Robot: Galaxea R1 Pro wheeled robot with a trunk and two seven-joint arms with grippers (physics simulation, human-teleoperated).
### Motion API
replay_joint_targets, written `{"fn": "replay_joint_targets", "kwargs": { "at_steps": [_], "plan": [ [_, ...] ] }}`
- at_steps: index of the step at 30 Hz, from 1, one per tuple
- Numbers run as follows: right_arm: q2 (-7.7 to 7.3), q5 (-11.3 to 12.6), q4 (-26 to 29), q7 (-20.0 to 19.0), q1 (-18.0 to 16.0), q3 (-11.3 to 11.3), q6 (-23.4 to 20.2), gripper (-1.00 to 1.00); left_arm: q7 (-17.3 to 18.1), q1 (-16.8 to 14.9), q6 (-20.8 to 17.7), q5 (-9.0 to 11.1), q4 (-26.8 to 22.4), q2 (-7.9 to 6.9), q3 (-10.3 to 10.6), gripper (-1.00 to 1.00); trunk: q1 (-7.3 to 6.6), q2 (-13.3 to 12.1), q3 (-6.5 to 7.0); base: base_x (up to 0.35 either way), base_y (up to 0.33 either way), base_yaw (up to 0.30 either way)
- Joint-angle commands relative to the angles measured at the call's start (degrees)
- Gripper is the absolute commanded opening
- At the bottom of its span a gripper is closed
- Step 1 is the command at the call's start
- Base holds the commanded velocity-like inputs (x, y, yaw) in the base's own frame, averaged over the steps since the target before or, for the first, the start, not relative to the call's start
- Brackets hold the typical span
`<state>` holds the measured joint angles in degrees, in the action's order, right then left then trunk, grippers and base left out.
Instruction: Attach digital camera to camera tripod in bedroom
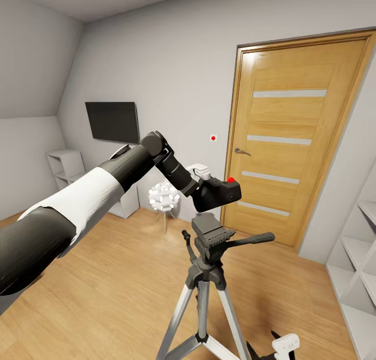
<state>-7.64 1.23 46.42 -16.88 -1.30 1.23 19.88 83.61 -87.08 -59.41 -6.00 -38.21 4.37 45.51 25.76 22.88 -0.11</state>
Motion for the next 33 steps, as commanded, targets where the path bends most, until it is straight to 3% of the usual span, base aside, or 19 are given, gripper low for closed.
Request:
{"fn": "replay_joint_targets", "kwargs": {
  "at_steps": [1,8,12,14,16,20,21,22,28,33],
  "plan": [
    [-0.03,0.1,0.3,-0.1,0.0,0.1,0.0,1.0,0.6,0.0,-0.6,-0.6,0.0,0.02,-0.1,-1.0,0.02,0.0,-0.02,0.0,0.0,0.0],
    [-0.06,0.1,2.9,-0.1,0.0,-0.5,-0.7,1.0,0.5,0.0,-0.6,-0.6,0.0,0.02,0.0,-1.0,0.02,0.0,-0.02,0.0,0.0,0.0],
    [-0.06,0.2,3.1,-0.5,-0.1,-7.1,-0.4,1.0,0.5,0.0,-0.6,-0.6,0.0,0.02,0.0,-1.0,0.02,0.0,-0.02,0.0,0.0,0.0],
    [-0.07,0.2,3.1,-1.2,-0.1,-8.7,-0.4,1.0,0.5,0.0,-0.6,-0.6,0.0,0.02,0.0,-1.0,0.02,0.0,-0.02,0.0,0.0,0.0],
    [-0.08,0.2,3.1,-3.6,-0.1,-11.1,-0.3,1.0,0.4,0.0,-0.6,-0.6,0.0,0.02,0.0,-1.0,0.02,0.0,-0.02,0.0,0.0,0.0],
    [-0.09,0.3,3.1,-12.2,-0.1,-17.5,-0.3,1.0,0.4,0.0,-0.6,-0.6,0.0,0.02,0.0,-1.0,0.02,0.0,-0.02,0.0,0.0,0.0],
    [-0.05,0.2,3.1,-19.0,-0.1,-21.6,-0.4,1.0,0.4,0.0,-0.6,-0.6,0.0,0.02,0.0,-1.0,0.02,0.0,-0.02,0.0,0.0,0.0],
    [-0.03,0.2,3.1,-22.1,-0.1,-23.0,-0.4,1.0,0.4,0.0,-0.6,-0.6,0.0,0.02,0.0,-1.0,0.02,0.0,-0.02,0.0,0.0,0.0],
    [0.19,-0.1,2.9,-31.4,-0.1,-25.8,-0.4,1.0,0.5,0.0,-0.6,-0.6,-0.1,-0.06,0.1,-1.0,0.02,0.0,-0.02,0.0,0.0,0.0],
    [0.53,-0.3,2.7,-32.3,0.0,-26.0,-0.4,1.0,0.6,0.1,-0.6,-0.6,-0.8,-0.56,0.6,-1.0,0.02,0.0,-0.02,0.0,0.0,0.0]
  ]
}}
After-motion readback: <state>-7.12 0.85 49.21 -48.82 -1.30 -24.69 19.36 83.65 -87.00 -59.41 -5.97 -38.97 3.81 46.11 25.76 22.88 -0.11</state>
